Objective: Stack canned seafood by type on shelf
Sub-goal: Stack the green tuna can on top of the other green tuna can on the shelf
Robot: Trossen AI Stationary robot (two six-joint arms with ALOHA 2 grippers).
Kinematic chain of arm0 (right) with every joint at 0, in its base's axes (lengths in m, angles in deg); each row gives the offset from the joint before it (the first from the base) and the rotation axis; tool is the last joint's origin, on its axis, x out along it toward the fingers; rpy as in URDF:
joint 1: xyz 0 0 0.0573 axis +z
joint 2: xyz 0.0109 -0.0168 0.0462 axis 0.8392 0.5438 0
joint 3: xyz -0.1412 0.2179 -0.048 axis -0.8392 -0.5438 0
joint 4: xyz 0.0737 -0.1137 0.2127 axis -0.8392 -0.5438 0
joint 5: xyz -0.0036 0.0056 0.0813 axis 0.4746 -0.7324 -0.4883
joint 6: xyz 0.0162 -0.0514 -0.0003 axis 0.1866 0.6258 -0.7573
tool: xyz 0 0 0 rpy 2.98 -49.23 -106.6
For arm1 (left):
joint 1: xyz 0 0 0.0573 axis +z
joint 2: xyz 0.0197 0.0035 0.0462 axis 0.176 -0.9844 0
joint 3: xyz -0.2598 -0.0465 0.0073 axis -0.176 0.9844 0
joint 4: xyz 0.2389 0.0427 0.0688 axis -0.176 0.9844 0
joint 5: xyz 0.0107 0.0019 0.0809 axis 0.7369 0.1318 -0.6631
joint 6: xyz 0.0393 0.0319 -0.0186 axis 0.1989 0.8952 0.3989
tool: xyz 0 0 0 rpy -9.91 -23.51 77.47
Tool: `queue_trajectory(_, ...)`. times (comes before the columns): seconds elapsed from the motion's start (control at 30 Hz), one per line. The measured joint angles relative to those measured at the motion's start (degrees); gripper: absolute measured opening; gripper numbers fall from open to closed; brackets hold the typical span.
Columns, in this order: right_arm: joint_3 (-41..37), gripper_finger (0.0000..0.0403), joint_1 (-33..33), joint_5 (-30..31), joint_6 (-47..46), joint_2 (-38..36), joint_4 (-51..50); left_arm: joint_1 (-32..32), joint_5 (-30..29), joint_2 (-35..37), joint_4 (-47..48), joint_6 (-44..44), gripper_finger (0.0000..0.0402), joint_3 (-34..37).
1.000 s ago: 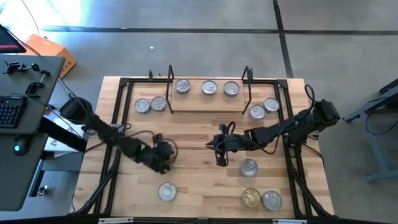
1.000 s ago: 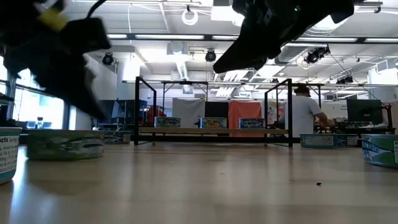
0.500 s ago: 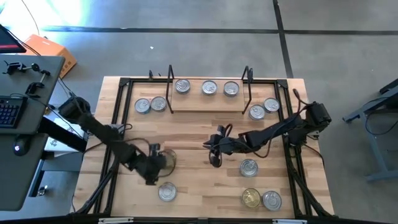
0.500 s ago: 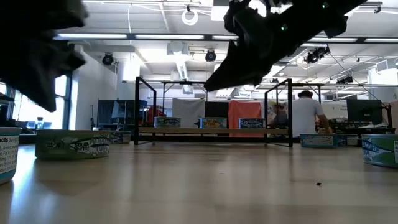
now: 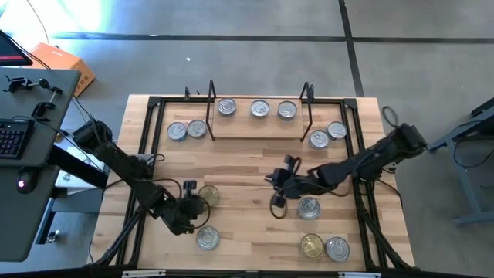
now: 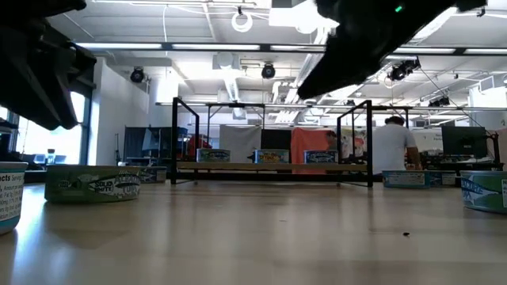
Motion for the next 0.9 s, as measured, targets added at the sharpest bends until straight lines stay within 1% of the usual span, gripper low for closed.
queue_trajectory(0.1, 0.0, 0.0036, 2.01, 0.6, -2.03, -3.88, -4.56, 0.51, -0.13, -0.67, -0.21, 2.06, 0.014, -0.01)
queue_trajectory(0.2, 0.0, 0.0036, 3.29, 1.32, -1.88, -5.43, -4.89, 1.0, 0.25, -2.13, -0.49, 4.07, 0.0165, 0.02)
queue_trajectory(0.27, 0.0, 0.0036, 3.84, 2.46, -0.96, -5.6, -4.93, 1.13, 1.01, -3.67, -0.76, 5.77, 0.0172, 0.02)
queue_trajectory(0.37, 0.0, 0.0036, 3.91, 3.27, -0.82, -5.58, -4.98, 1.13, 1.52, -6.31, -1.12, 7.92, 0.017, 0.02)
queue_trajectory(0.47, 0.0, 0.0036, 3.67, 3.58, -0.71, -5.56, -4.96, 1.22, 0.84, -8.96, -1.1, 8.0, 0.0154, -0.01)
queue_trajectory(0.53, 0.0, 0.0036, 3.3, 3.57, -0.64, -5.54, -4.97, 1.48, -0.05, -10.21, -1.23, 8.19, 0.0134, -0.2)
queue_trajectory(0.6, 0.0, 0.0036, 2.88, 3.93, -0.8, -5.54, -4.95, 1.75, -1.37, -11.21, -1.5, 8.23, 0.0106, -0.33)
queue_trajectory(0.77, 0.0, 0.0036, 1.81, 8.35, -3.67, -5.54, -4.72, 2.14, -3.54, -10.8, -1.6, 7.95, 0.0017, -0.27)
queue_trajectory(0.8, 0.0, 0.0036, 1.57, 8.34, -4.03, -5.38, -4.54, 2.22, -4.26, -10.38, -1.41, 7.63, 0.001, -0.15)
queue_trajectory(0.9, 0.0, 0.0036, 1.03, 6.8, -2.36, -3.99, -3.27, 2.24, -7.11, -8.9, -0.24, 7.47, 0.001, 0.19)
